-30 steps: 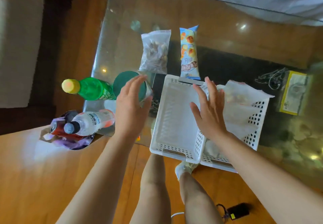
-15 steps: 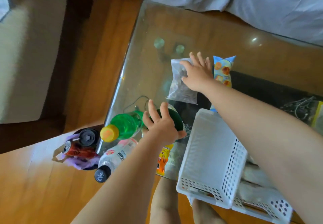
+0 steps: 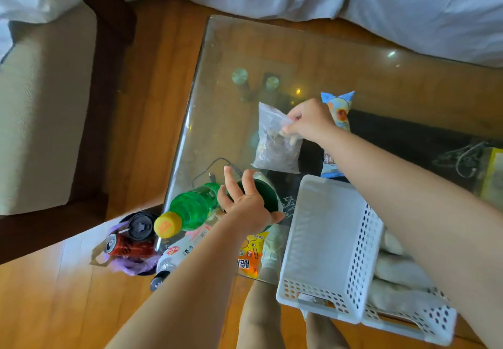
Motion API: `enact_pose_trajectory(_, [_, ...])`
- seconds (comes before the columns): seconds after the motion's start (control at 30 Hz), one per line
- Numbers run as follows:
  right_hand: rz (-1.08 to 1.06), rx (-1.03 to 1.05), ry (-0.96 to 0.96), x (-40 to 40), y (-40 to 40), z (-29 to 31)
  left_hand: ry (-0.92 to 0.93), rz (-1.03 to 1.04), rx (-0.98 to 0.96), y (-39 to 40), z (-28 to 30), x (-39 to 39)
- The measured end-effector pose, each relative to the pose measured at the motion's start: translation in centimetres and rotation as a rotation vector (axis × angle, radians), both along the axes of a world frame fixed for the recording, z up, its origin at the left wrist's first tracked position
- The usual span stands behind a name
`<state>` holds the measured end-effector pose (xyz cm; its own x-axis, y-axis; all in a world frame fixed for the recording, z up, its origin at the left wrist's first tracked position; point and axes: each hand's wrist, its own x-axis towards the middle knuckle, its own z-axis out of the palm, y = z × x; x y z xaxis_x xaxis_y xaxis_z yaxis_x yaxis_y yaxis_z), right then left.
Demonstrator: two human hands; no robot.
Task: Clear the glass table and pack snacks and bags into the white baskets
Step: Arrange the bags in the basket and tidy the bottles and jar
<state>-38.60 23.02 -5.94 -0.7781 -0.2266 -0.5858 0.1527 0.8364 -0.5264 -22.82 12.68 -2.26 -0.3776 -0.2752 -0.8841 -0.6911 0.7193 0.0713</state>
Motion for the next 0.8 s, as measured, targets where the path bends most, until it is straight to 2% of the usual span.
enact_pose_trajectory(0.13, [-0.14, -0.243, -0.014, 3.6, 3.2, 4.1, -0.006, -0.036, -0.07, 0.1, 0.0, -0.1])
enact_pose_trajectory(0.23, [-0.244, -0.377, 0.111, 6.9, 6.2, 7.6, 0.022, -0.029, -0.112, 0.3, 0.3, -0.1])
enact_pose_trajectory(0.37, [-0.539, -0.583, 0.279, 10.5, 11.9, 12.2, 0.079, -0.031, -0.212, 1.3, 1.2, 0.0])
enact_pose_trajectory(0.47, [-0.7, -0.683, 0.331, 13.1, 16.4, 15.0, 0.173, -0.069, -0.323, 4.7, 2.9, 0.6])
enact_pose_trajectory(0.57, [-0.829, -0.703, 0.399, 16.2, 20.9, 16.8, 0.348, -0.115, -0.244, 10.9, 4.9, 1.7])
enact_pose_trajectory(0.7, [-0.994, -0.675, 0.494, 20.9, 27.2, 17.7, 0.6, -0.391, -0.026, 19.8, 7.4, 4.5])
enact_pose_trajectory(0.8, [-1.083, -0.581, 0.526, 24.6, 31.7, 16.4, 0.652, -0.57, 0.04, 24.7, 8.1, 6.9])
